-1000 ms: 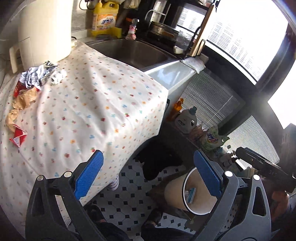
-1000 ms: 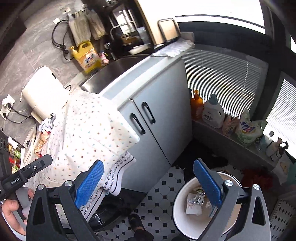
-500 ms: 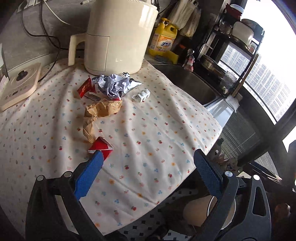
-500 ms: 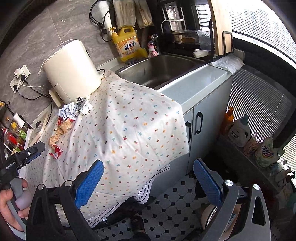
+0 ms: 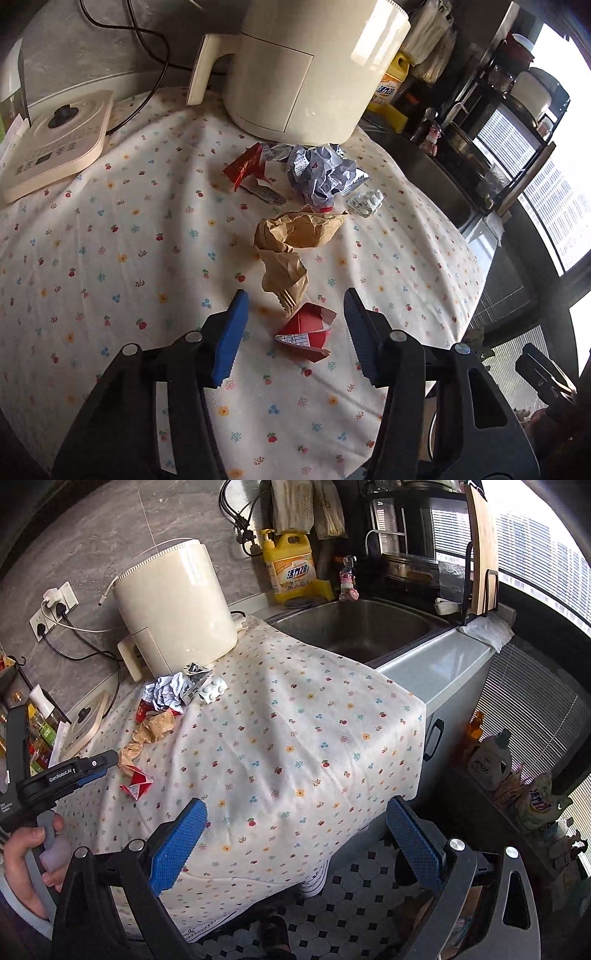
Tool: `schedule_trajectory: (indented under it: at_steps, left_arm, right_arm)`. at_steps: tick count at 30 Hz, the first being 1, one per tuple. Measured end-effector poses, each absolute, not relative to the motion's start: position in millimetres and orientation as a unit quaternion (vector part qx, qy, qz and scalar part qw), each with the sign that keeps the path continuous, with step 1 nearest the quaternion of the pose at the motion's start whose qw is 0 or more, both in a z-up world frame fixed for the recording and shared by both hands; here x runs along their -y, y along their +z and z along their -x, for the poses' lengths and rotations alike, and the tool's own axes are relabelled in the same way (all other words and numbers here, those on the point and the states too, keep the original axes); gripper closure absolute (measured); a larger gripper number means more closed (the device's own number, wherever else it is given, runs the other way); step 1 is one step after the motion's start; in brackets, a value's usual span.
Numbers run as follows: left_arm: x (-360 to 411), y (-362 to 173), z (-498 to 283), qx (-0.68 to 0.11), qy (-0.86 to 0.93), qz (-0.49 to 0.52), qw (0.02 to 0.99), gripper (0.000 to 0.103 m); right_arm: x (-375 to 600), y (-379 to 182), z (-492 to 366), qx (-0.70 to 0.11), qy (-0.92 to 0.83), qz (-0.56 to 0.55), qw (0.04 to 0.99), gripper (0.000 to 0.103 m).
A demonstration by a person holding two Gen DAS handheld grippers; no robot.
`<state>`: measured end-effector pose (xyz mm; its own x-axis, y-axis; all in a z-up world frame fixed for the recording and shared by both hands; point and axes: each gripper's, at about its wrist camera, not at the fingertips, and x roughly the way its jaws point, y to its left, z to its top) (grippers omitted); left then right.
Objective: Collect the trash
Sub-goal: 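Return both tools to the trash on the counter, then grasp the brown paper scrap with the left gripper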
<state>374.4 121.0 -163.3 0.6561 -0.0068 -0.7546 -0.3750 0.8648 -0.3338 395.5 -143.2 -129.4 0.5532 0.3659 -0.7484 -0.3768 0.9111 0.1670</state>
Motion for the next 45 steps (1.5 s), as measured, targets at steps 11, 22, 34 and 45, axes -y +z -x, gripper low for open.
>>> schedule_trajectory:
  at_steps: [11,22,34,45]
  left_arm:
    - [-140,-186,-396,-0.426,0.057,0.245,0.869,0.081]
    - [-143,-185,-360,-0.422,0.072,0.249,0.869,0.082]
    - [-122,-176,-307,-0.416,0.115,0.259,0.864,0.082]
    - [-119,-166,-259,-0.4,0.165,0.271,0.86,0.082]
  right_arm:
    - [121,-145,-388,-0.451,0.206,-0.032,0.868,0.008]
    - [80,-154,-391,-0.472,0.259,-0.005,0.843,0.008]
    - [56,-154,-385,-0.477,0.335,0.028,0.812,0.008]
    - [29,-157,-377,-0.483,0.404,0.037,0.776,0.008]
